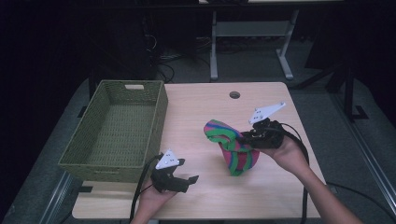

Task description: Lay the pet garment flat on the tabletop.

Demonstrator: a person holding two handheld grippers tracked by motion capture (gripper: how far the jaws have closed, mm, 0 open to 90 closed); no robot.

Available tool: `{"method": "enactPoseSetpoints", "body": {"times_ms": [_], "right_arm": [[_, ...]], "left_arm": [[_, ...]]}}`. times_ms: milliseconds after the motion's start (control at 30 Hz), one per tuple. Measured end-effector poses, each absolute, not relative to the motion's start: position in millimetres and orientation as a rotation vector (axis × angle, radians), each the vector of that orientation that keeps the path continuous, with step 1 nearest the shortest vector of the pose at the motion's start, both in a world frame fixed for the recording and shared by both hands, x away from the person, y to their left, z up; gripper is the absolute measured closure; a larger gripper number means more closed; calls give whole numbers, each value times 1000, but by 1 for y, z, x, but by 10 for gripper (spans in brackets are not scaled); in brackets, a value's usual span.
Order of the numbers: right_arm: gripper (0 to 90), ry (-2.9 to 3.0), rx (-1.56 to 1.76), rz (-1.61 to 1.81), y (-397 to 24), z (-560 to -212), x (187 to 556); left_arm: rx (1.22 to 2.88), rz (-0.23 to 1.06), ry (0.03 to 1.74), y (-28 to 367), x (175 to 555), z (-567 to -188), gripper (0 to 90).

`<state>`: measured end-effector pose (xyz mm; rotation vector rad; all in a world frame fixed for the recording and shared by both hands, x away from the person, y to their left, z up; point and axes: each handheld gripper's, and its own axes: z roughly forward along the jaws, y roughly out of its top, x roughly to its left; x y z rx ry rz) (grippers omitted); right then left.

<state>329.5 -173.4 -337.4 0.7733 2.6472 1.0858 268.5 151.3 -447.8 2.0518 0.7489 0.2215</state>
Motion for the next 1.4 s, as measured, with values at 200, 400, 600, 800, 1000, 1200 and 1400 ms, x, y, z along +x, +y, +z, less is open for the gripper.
{"method": "enactPoseSetpoints", "body": {"times_ms": [200, 400, 600, 800, 1000, 1200, 1400], "right_arm": [[776, 2686, 802, 1069, -165, -355, 332], [769, 2766, 833, 1011, -148, -384, 341], [761, 2845, 827, 947, -132, -415, 343], [738, 2897, 840, 940, -122, -433, 337], [695, 2924, 853, 951, -121, -445, 327], [583, 2928, 864, 996, -126, -450, 322], [470, 2891, 837, 1016, -131, -434, 320]], "left_arm": [[2056, 226, 745, 150, 268, -448, 177], [2059, 219, 747, 152, 268, -448, 176], [2053, 222, 745, 153, 268, -447, 177], [2045, 226, 748, 154, 267, -446, 177], [2050, 230, 744, 155, 268, -446, 177], [2053, 224, 750, 154, 268, -447, 177], [2053, 231, 746, 156, 269, -447, 177]]}}
